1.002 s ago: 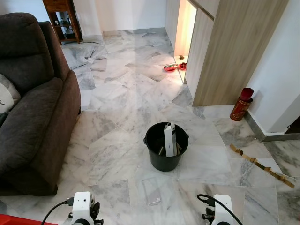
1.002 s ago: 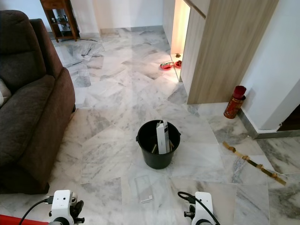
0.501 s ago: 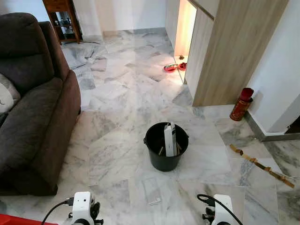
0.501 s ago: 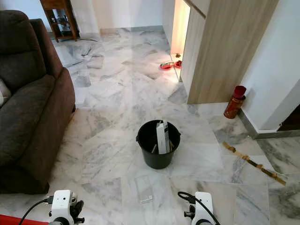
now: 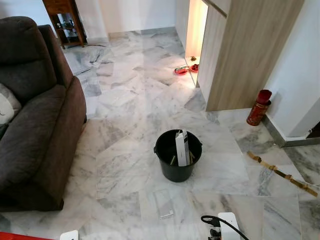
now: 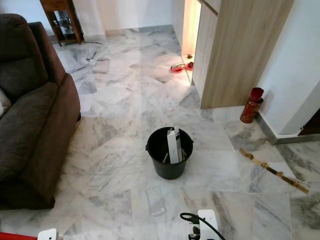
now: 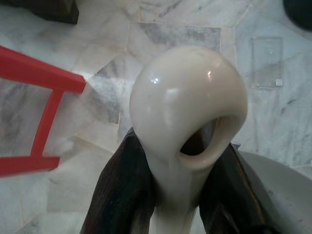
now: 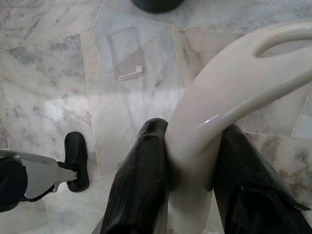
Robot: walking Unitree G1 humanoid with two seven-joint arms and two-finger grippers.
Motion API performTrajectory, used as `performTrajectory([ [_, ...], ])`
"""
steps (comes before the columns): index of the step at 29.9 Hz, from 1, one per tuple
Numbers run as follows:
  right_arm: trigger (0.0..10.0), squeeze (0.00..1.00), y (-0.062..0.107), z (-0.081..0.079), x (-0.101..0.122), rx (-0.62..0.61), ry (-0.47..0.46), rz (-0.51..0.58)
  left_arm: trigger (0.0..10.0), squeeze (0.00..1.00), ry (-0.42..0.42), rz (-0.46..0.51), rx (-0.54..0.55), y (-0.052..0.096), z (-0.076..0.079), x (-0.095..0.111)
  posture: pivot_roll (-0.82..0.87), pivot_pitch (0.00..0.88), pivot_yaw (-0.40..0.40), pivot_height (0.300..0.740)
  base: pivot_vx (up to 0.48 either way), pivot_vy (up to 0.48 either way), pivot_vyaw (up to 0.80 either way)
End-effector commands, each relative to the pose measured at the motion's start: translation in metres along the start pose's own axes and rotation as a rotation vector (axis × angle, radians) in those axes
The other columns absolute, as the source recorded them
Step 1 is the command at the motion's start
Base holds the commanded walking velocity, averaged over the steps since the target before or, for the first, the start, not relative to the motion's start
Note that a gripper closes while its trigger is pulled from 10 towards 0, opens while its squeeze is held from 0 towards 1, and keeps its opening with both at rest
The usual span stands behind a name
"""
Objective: Sweep floor
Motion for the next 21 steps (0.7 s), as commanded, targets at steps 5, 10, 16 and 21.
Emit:
performTrajectory([
  [5,10.0,0.0,0.001,-0.001,0.0,-0.073,0.036,0.052,10.0,0.0,-0.012,-0.035,0.023,0.003,-0.006,-0.009,-0.05,0.066,0.067,0.74,0.0,0.0,0.0],
  [10,10.0,0.0,0.002,0.001,0.016,-0.152,0.251,0.19,10.0,0.0,-0.027,-0.02,0.066,0.006,-0.021,-0.01,-0.06,0.07,0.069,0.74,0.0,0.0,0.0],
  [16,10.0,0.0,0.005,-0.002,0.029,-0.17,0.415,0.321,10.0,0.0,-0.029,0.055,0.125,0.009,-0.042,-0.001,-0.04,0.074,0.054,0.74,0.0,0.0,0.0],
  [21,10.0,0.0,0.006,-0.003,0.073,-0.175,0.418,0.485,10.0,0.0,-0.053,0.18,0.142,0.011,-0.054,0.02,-0.04,0.078,0.05,0.74,0.0,0.0,0.0],
])
Point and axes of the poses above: a point about 5 cm out from each wrist's last joint towards the gripper, its own y axis pointing back from the gripper into the wrist, its own x axis along the axis of the wrist's last joint, z = x × y, the point moved 1 cm from there along -y, pointing out of the wrist towards the gripper, and after that the axes turned 12 degrees about -y, right-handed, at the moved point
